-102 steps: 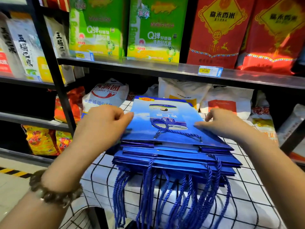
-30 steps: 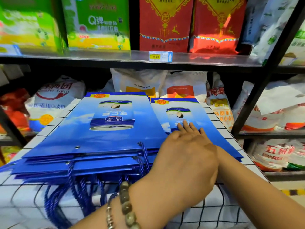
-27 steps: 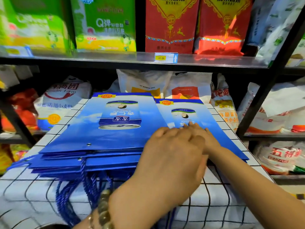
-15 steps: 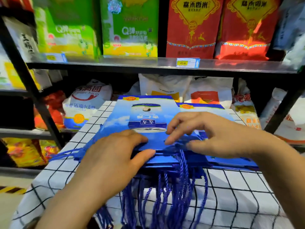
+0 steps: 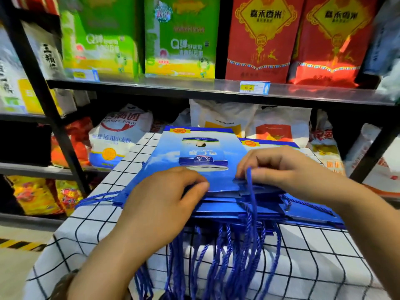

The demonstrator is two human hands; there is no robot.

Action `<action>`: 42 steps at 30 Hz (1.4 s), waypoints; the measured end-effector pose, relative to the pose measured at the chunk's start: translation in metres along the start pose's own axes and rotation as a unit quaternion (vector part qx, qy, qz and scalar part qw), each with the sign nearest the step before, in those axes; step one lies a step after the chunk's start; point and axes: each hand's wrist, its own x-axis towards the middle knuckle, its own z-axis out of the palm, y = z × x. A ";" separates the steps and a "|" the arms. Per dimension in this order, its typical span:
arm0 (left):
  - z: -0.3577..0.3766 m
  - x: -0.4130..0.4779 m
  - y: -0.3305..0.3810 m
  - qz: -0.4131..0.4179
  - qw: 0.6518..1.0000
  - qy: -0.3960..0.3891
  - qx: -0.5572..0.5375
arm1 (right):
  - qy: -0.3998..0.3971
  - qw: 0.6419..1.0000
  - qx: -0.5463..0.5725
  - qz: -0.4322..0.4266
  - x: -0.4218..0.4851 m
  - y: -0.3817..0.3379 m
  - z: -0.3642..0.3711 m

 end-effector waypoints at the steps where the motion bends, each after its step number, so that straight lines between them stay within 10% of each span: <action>1: 0.000 0.002 0.001 -0.007 0.999 0.005 -0.044 | 0.035 0.999 0.021 0.006 0.004 -0.002 0.002; 6: -0.010 0.014 0.020 -0.055 0.955 -0.036 -0.288 | 0.103 0.994 0.017 0.009 0.030 -0.020 0.013; 19: -0.018 0.043 0.018 -0.083 0.965 -0.117 -0.218 | 0.171 0.978 -0.071 0.097 0.055 -0.020 0.011; 24: -0.041 0.070 0.003 -0.179 0.883 -0.067 -0.429 | 0.185 0.979 0.035 0.080 0.046 -0.028 0.007; 30: -0.047 0.088 0.004 -0.223 0.813 -0.127 -0.522 | -0.092 0.990 -0.049 0.100 0.036 -0.063 0.030; 34: -0.046 0.090 0.002 -0.234 0.791 -0.124 -0.551 | -0.063 0.992 -0.055 0.095 0.043 -0.060 0.044; 42: -0.055 0.056 -0.017 -0.175 0.912 -0.076 -0.362 | 0.047 0.975 0.184 0.112 0.064 -0.054 0.041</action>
